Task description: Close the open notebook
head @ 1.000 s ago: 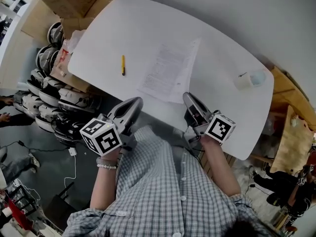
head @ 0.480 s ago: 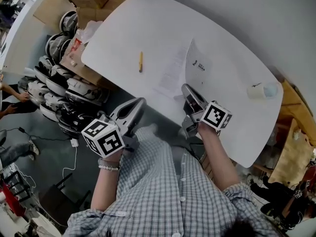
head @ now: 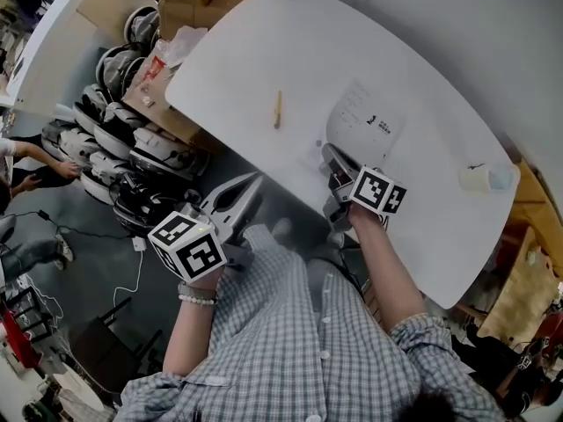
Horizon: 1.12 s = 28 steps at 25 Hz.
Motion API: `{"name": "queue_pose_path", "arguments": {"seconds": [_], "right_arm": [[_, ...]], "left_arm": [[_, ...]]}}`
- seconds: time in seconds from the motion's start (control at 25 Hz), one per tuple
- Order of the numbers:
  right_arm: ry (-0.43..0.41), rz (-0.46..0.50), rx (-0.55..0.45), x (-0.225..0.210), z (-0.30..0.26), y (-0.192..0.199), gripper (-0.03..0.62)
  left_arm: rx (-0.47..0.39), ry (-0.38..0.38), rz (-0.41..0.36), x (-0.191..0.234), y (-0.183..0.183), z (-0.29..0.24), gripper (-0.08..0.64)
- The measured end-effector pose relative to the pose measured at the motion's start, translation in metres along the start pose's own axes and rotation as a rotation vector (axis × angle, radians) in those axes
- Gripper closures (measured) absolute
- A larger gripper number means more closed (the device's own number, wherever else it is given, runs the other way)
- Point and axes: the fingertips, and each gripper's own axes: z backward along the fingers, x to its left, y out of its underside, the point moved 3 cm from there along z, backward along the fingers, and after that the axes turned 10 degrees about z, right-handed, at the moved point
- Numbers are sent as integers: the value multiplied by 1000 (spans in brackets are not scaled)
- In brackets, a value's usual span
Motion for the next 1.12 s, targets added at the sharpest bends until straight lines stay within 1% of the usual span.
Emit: {"name": "queue_pose_path", "arguments": {"seconds": [0.24,0.36,0.44,0.52,0.68,0.76,0.88,1.0,1.12], "right_arm": [[76,35,93,-3,-23,11,560],[113,87,134,-1,-31,16,558],[133,116,148,1,-33,18,549],[139,115,150,2,-34,20,537],[109,97,148,4,-38,21,526],[89,93,139,9,-39,21,498],[58,88,106,17,-35,20,471],[27,86,74,22,-31,14,460],[3,60,44,23,-23,8,449]], "left_arm": [[-13,-11,11,7,-6,5,552],[-17,-20,10,9,-8,8,552],[-21,-21,1,9,-9,11,552],[-26,-20,-2,8,-10,14,552],[-27,-17,6,11,-10,13,552],[-22,-10,10,11,-10,12,552],[-6,8,2,7,-8,10,552],[14,21,-12,3,-7,2,552],[37,41,-20,-2,-6,-11,552]]}}
